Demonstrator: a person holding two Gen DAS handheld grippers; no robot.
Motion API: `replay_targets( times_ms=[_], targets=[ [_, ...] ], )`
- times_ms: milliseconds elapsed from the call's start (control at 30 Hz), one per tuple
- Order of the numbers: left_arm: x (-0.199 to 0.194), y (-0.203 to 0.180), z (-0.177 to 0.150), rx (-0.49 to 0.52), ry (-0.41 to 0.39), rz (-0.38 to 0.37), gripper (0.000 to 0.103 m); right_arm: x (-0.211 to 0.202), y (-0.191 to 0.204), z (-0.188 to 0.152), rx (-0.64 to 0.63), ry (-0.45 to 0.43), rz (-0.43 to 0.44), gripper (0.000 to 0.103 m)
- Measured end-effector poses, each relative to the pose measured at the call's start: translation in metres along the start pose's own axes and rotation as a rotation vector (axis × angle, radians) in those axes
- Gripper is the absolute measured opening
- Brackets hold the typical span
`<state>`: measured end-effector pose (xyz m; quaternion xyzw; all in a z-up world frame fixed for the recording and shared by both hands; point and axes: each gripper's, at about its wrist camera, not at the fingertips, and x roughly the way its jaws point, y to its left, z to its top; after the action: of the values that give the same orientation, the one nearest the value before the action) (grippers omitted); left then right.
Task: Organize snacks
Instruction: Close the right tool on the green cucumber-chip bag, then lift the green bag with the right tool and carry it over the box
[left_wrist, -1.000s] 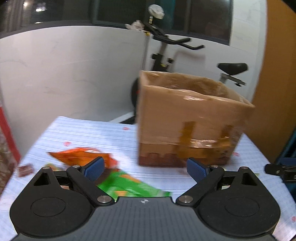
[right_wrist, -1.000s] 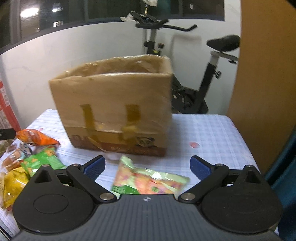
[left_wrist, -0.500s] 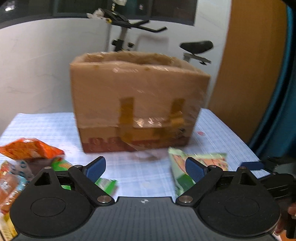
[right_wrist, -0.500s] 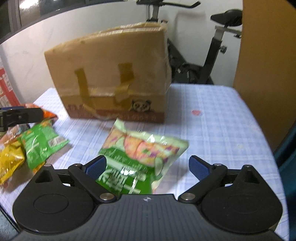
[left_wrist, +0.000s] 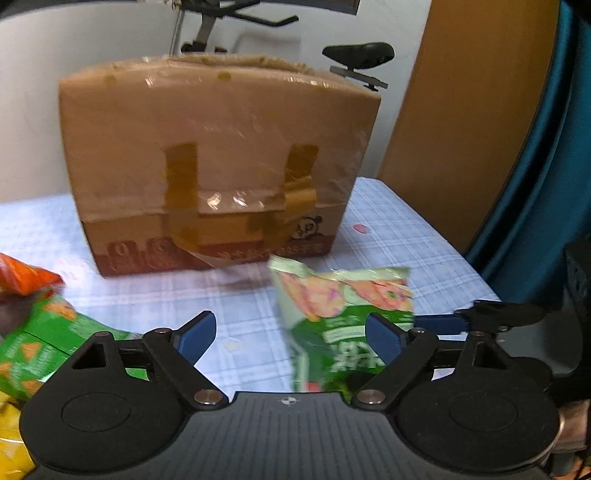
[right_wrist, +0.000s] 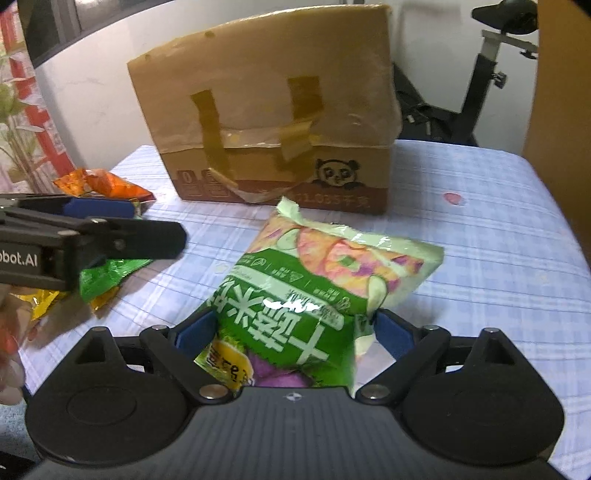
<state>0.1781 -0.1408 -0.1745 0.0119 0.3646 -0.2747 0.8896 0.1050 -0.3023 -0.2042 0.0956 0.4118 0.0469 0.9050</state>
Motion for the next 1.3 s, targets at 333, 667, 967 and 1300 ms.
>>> replay_targets(
  times_ms=[333, 667, 967, 1300],
  targets=[
    [0.036, 0.011, 0.001, -0.107, 0.071, -0.081, 0.089, 0.015, -0.005, 0.008, -0.049, -0.005, 0.06, 0.096],
    [0.057, 0.018, -0.004, -0.127, 0.103, -0.113, 0.087, 0.032, -0.01, 0.013, -0.015, 0.008, 0.098, 0.099],
    [0.052, 0.022, -0.008, -0.135, 0.096, -0.172, 0.067, 0.029, -0.001, 0.013, -0.019, -0.01, 0.125, 0.091],
    [0.024, 0.026, -0.003, -0.135, 0.06, -0.154, 0.067, 0.013, 0.017, 0.021, -0.043, -0.038, 0.133, 0.081]
  ],
)
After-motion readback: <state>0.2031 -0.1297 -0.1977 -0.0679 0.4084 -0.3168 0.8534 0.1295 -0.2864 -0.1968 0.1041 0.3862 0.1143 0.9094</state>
